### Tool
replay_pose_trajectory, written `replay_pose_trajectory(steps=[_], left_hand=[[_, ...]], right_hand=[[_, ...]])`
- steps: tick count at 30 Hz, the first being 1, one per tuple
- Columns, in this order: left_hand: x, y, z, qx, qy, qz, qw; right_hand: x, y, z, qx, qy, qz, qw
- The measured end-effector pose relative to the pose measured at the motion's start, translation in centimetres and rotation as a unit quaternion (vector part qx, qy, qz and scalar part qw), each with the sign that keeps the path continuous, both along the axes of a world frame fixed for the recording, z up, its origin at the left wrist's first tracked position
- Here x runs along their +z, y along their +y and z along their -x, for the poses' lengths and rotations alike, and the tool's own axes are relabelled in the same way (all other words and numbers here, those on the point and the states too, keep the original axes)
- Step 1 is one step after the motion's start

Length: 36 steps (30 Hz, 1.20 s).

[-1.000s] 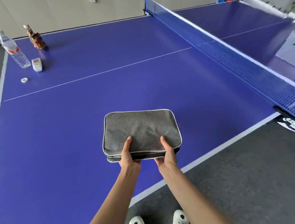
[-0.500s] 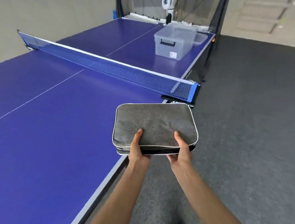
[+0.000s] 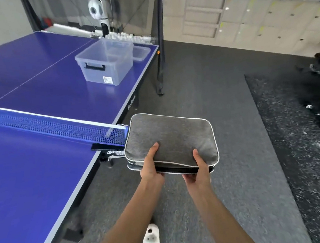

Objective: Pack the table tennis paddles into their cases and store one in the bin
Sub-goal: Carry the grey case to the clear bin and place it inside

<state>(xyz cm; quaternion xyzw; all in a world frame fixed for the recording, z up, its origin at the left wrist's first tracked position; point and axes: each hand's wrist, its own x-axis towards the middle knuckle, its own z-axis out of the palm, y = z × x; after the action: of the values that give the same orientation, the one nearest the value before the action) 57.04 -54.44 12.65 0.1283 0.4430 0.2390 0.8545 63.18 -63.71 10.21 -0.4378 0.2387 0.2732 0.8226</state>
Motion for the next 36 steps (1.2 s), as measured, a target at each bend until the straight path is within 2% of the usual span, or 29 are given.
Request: replay_pose_trajectory(steps=[6, 17, 22, 26, 31, 36], left_hand=[[-0.8, 6.7, -12.3, -0.024, -0.010, 0.021, 0.999], [-0.8, 20.5, -30.6, -0.014, -0.010, 0.028, 0.999], [-2.8, 27.0, -39.4, 0.023, 0.004, 0.021, 0.999], [-2.7, 32.6, -46.4, 0.081, 0.021, 0.029, 0.996], [-1.0, 39.3, -53.1, 0.152, 0.026, 0.017, 0.988], [1.5, 46.9, -56.3, 0.218, 0.010, -0.009, 0.976]], right_hand=[[0.1, 6.5, -11.7, -0.031, -0.022, 0.027, 0.999], [0.5, 20.7, -30.4, -0.013, -0.016, 0.022, 1.000], [-1.9, 27.9, -40.1, 0.030, -0.015, 0.011, 0.999], [-2.3, 34.1, -47.9, 0.100, -0.026, -0.007, 0.995], [-0.4, 42.1, -55.6, 0.180, -0.031, -0.015, 0.983], [1.7, 50.8, -59.6, 0.225, -0.039, -0.038, 0.973]])
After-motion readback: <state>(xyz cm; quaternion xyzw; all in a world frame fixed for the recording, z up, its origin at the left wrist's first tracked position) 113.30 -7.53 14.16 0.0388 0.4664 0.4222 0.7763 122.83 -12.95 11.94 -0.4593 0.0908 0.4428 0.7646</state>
